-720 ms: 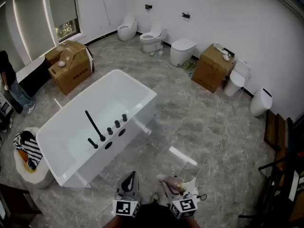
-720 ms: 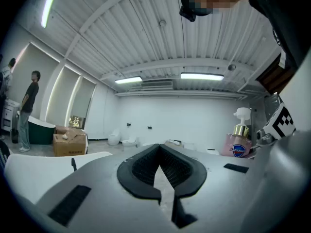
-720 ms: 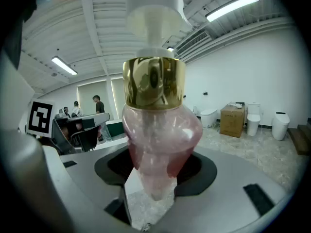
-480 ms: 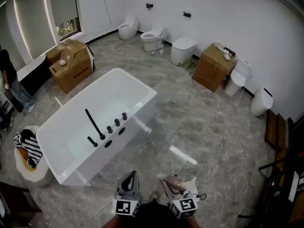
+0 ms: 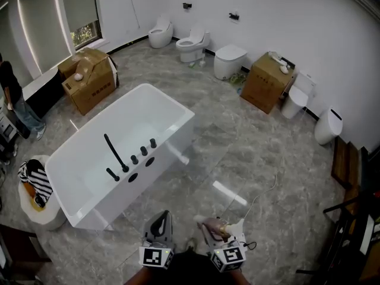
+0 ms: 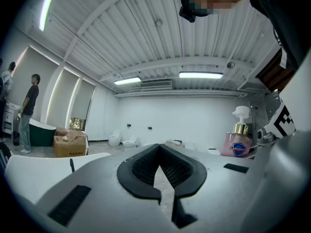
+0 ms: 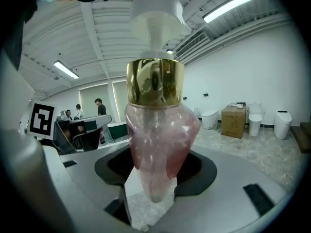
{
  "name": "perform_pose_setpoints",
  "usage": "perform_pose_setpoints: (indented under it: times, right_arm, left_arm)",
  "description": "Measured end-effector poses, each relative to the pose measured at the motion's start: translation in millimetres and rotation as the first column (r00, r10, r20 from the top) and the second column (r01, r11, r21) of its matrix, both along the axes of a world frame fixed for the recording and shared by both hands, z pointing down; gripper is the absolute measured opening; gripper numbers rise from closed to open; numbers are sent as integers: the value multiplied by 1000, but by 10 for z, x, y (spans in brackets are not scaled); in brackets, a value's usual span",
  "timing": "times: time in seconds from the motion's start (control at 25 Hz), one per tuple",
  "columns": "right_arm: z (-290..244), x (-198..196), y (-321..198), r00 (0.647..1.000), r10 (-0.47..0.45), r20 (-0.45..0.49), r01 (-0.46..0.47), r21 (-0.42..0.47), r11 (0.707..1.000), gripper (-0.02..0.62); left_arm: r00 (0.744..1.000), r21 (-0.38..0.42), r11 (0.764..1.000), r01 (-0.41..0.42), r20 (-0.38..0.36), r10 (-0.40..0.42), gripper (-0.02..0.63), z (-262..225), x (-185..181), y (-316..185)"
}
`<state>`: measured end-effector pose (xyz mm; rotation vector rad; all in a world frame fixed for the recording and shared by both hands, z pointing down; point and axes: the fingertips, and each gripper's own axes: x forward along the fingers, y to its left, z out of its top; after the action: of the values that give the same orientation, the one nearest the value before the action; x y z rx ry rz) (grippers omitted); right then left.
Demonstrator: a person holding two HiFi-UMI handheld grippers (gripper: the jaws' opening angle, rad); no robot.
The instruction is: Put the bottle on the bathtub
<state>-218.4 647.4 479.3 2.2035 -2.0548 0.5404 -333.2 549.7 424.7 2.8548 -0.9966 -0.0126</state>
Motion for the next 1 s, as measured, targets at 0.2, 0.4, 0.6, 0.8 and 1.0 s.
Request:
perform_pose_setpoints:
  times: [0.2, 0.4, 0.6, 0.8, 1.0]
  right_arm:
    - [68, 162, 45, 1000, -17, -2, 17, 19, 1000, 238]
    - [108, 331, -31, 998, -54, -21, 55, 47, 997, 236]
    - [134, 471, -140, 998, -68, -14, 69, 44, 997, 236]
    - [225, 641, -626, 996, -80, -27, 80, 24, 996, 236]
    - [233, 860, -1254, 996, -86, -38, 86, 12, 996, 235]
  left_arm:
    - [999, 60, 998, 17, 44, -19, 14, 89, 108, 53]
    - [998, 42, 997, 58, 23, -59, 14, 143, 225, 27]
    - [998, 58, 997, 56, 39, -59, 14, 152, 384, -64]
    - [997, 58, 996, 64, 39, -66, 14, 239, 564, -568]
    - [998, 26, 998, 55, 26, -56, 14, 332, 837, -1285]
